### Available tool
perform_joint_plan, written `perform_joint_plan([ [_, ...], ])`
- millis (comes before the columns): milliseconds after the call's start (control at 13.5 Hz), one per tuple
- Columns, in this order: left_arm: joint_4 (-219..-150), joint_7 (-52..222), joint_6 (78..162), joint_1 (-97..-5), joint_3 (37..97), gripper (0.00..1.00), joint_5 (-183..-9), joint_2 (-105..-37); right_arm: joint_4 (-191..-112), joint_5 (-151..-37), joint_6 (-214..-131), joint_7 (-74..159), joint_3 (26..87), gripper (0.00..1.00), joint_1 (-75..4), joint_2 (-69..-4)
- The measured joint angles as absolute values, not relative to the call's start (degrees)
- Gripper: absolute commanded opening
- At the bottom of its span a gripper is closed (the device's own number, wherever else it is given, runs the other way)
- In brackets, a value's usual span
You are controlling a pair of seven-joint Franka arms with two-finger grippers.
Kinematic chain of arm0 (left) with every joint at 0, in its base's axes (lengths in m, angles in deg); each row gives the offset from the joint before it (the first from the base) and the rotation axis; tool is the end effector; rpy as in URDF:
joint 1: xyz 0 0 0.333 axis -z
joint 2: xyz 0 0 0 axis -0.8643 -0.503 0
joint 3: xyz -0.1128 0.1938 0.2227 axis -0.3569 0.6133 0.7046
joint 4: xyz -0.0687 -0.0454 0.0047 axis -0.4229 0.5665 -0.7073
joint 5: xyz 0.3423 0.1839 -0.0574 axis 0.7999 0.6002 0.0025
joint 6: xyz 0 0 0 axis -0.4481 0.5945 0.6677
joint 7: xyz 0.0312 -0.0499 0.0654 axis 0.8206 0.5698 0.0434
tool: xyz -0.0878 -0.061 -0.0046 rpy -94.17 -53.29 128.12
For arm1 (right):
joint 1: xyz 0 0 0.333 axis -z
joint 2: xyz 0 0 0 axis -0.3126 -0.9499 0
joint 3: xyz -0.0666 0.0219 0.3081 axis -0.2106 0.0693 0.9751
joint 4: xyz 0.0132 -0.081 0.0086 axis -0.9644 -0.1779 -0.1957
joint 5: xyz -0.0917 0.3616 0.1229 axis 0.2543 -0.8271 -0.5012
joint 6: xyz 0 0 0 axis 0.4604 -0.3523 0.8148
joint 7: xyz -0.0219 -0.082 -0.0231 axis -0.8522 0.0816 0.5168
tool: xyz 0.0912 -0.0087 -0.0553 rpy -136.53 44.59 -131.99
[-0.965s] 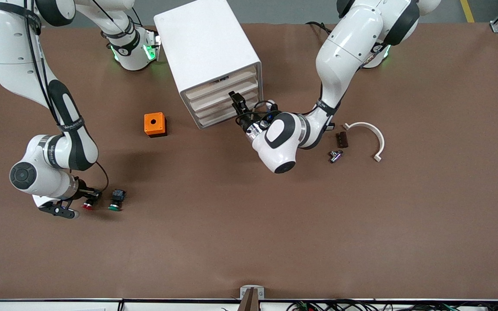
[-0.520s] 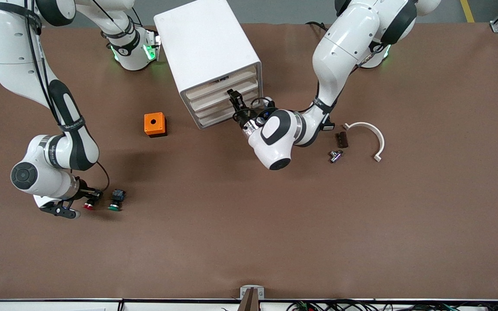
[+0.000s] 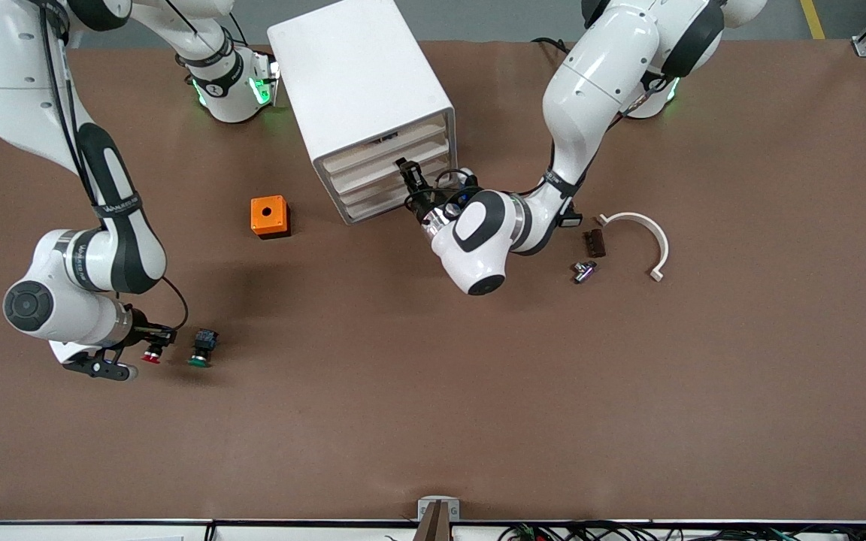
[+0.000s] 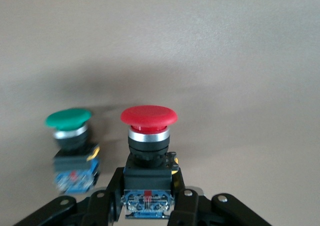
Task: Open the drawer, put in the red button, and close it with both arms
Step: 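Pull the drawer open with the left gripper while the right gripper lifts button, then carry the red button over the open drawer with the right gripper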
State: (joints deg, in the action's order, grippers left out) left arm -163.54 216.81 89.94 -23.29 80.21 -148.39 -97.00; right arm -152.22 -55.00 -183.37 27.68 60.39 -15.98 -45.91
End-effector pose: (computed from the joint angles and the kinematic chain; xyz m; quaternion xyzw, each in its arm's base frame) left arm 0.4495 -0.5143 0.1940 -0.3960 -0.6900 0.5187 0.3132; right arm 0.6568 -0.0433 0.2408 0.9932 -0.1016 -0.0501 0.0253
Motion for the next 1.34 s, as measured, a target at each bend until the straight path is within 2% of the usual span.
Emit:
perform_joint_plan([
  [371,-161.88,216.71,89.92,-29.11,81.09,0.00,-148.26,-96.95,-151.68,-54.99,-170.89,27.46,60.54,0.23,-18.55,-37.48],
  [742,-160.07,215.04,90.16,-32.83,82.40,0.00,-148.26,-96.95,-149.99,-55.04,-156.65,17.75,60.73,0.24,-24.67,-30.31],
  [817,-159.98,214.44,90.23,-33.55,82.41,0.10,-148.26,-96.95,-148.36,-55.09,-152.77,14.43,60.79,0.24,-26.18,-29.83],
  [891,-159.90,213.66,90.32,-34.26,82.40,0.54,-148.27,-96.95,-146.59,-55.19,-149.36,10.66,60.87,0.24,-27.88,-29.59],
  [965,-159.86,213.16,90.41,-34.84,82.40,0.90,-148.37,-96.95,-145.03,-55.34,-146.65,6.46,60.95,0.24,-29.80,-29.53],
  [1039,-159.77,212.48,90.46,-35.59,82.42,1.00,-148.40,-96.94,-143.73,-55.55,-144.60,1.50,61.05,0.24,-32.23,-29.52],
  [1336,-158.69,211.32,90.20,-38.76,82.42,1.00,-148.41,-96.92,-142.24,-61.80,-143.37,-21.70,61.32,0.23,-43.10,-29.58],
])
